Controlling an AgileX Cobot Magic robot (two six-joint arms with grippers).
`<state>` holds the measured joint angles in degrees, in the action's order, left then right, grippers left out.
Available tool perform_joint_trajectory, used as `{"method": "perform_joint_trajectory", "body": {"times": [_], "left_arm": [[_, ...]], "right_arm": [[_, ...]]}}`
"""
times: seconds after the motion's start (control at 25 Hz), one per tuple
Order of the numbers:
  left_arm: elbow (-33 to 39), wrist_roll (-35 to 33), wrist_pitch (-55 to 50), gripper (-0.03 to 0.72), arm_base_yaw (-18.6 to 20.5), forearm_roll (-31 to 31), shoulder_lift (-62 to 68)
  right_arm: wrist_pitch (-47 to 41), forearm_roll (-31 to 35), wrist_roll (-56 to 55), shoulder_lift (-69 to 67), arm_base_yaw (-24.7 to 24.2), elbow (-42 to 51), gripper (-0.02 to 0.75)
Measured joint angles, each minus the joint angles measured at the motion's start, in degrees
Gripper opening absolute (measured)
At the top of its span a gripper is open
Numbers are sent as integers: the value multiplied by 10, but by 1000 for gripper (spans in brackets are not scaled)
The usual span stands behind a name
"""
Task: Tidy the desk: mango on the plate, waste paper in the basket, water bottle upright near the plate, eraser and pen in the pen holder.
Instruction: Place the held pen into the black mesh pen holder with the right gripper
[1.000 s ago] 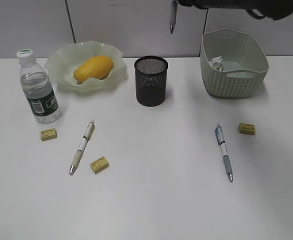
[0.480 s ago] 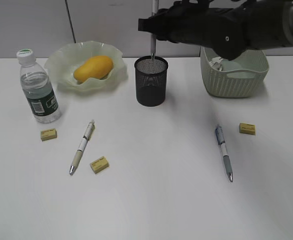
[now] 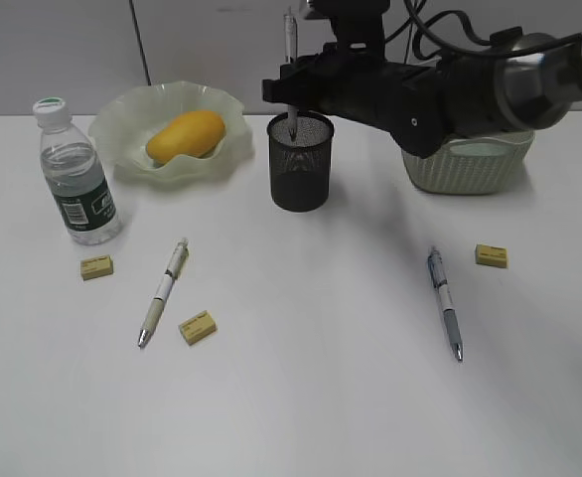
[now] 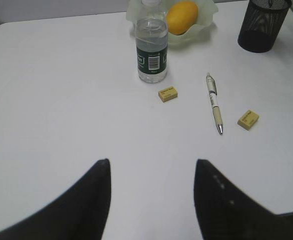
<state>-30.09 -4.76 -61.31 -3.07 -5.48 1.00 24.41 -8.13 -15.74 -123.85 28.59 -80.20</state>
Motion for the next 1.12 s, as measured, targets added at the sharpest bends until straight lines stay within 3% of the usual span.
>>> {"method": "perform_joint_trajectory", "body": {"times": [0.36,0.6,0.76,0.92,1.12], "left_arm": [[0,0,1,406,0,0,0],[1,0,1,406,0,0,-14],[1,0,1,405,0,-1,-14],[1,0,1,405,0,-1,-14],[1,0,1,405,0,-1,-14]], "right_arm": [[-26,0,9,-4,0,-2,172],[-32,0,12,-4,-1,-3,405],[-43,0,13,-4,-1,-3,465],[-121,0,13,17,-1,-3,473],[-291,2,13,77,-1,-4,475]]}}
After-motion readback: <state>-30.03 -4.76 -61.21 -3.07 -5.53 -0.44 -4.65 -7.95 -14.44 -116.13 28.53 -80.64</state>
